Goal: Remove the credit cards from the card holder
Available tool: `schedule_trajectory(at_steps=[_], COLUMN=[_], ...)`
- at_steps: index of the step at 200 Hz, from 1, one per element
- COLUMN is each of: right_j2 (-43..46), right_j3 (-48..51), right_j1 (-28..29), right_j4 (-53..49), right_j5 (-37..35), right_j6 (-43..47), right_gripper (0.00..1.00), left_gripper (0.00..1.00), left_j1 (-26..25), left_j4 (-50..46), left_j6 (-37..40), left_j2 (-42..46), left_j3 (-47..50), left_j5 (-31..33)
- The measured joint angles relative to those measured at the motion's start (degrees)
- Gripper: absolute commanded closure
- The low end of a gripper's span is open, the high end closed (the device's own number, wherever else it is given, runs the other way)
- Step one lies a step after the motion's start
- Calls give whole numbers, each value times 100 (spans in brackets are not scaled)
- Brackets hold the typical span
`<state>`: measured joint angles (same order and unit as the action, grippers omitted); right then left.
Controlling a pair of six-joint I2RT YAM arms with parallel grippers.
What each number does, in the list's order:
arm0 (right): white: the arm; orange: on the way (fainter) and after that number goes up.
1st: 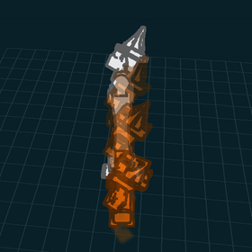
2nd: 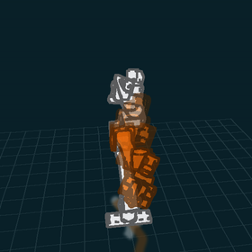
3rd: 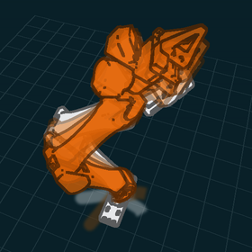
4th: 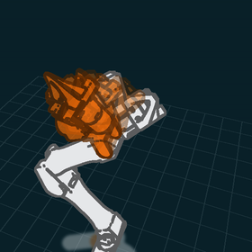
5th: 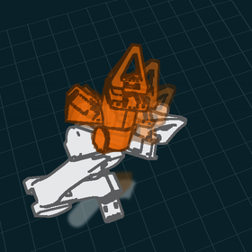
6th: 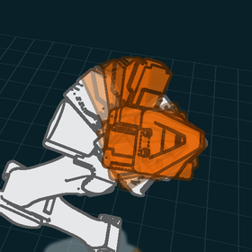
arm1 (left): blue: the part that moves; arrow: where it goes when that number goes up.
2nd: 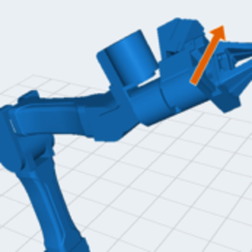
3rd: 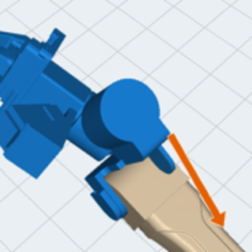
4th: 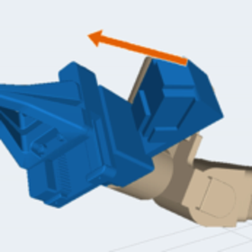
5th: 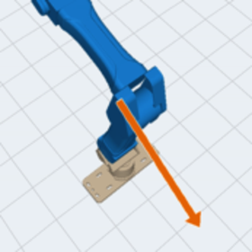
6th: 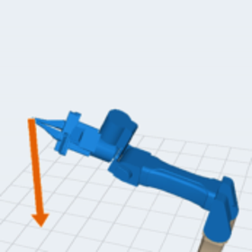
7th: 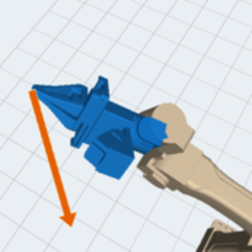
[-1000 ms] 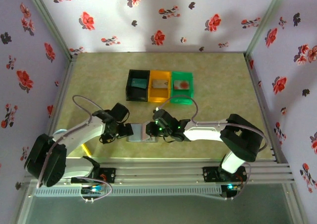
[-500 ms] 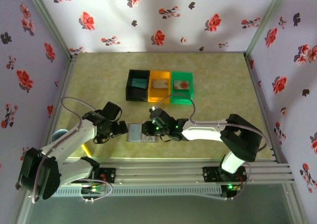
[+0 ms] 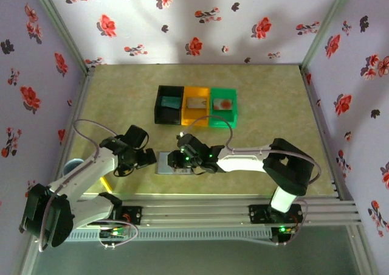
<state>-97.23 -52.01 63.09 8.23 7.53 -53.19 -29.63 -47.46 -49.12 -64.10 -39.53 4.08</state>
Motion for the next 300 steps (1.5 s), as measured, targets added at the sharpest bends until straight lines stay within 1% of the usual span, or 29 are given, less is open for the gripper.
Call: schedule_trajectory(at_steps=[86,128,184,242,300], right_j2=[-17,-15,39,17,-131], right_j3=[-105,-109,-92,-44,-44], right_j1=[24,22,-114,-162,-199], right_j4=[-125,-385,-431,-420,-376], right_j5=[13,-50,-72,-46,24], right_j6=[24,162,212,214,214], right_gripper=[73,72,71,71,71], left_gripper=[0,0,0,0,0], left_j1=[2,7,-11,-142,-337], left_j4=[0,52,369,619,802], left_j6=[0,-2,-4,-46,-160], left_j2=[0,-24,-350,-599,-1043], left_j3=[2,46,146,195,210], left_j5=[-9,-190,-568,-673,-717])
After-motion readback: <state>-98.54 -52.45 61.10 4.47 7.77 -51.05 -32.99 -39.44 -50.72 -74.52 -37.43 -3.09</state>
